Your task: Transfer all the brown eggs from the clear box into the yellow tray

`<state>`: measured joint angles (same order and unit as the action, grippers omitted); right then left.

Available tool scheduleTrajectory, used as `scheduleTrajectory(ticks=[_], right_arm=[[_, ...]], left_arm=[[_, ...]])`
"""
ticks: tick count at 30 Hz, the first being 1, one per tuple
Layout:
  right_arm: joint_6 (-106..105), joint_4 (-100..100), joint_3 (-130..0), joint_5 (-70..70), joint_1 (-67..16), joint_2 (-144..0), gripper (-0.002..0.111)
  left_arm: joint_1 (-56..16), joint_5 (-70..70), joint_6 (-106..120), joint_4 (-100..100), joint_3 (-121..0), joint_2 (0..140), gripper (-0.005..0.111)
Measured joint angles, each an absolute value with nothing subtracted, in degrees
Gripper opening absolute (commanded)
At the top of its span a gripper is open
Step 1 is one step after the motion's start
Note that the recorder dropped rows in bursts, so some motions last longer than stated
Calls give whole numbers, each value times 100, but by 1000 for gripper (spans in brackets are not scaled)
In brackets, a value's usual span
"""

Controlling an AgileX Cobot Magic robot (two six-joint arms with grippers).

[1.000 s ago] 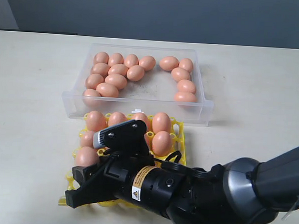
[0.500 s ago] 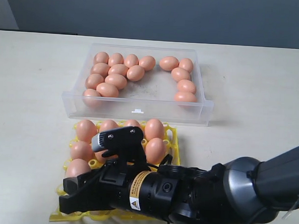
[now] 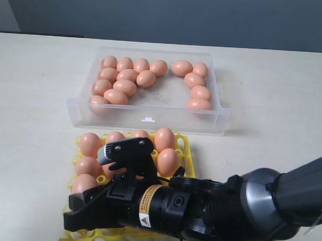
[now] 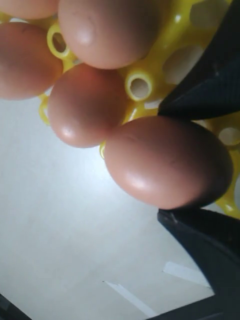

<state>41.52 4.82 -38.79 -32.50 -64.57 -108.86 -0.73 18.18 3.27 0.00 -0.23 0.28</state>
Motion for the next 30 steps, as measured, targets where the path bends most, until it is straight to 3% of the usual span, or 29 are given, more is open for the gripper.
scheduleTrajectory(ticks=[1,5,14,16,17,21,22,30], right_arm=[[4152,482,-3879,-3274,-6457,-10886,43],[4164,534,-3879,-3218,-6457,-10777,62],[4175,559,-3879,-3238,-6457,-10740,62],[4175,548,-3879,-3263,-6457,-10585,55],[4175,548,-3879,-3263,-6457,-10520,41],[4175,548,-3879,-3045,-6457,-10052,4],[4163,534,-3879,-3001,-6457,-9986,0],[4067,547,-4432,-1775,-6457,-9852,0]], left_arm=[[-73,1818,327,0,-23,28,0],[-73,1818,327,0,-23,28,0],[-73,1818,327,0,-23,28,0],[-73,1818,327,0,-23,28,0],[-73,1818,327,0,-23,28,0],[-73,1818,327,0,-23,28,0],[-73,1818,327,0,-23,28,0],[-73,1818,327,0,-23,28,0]])
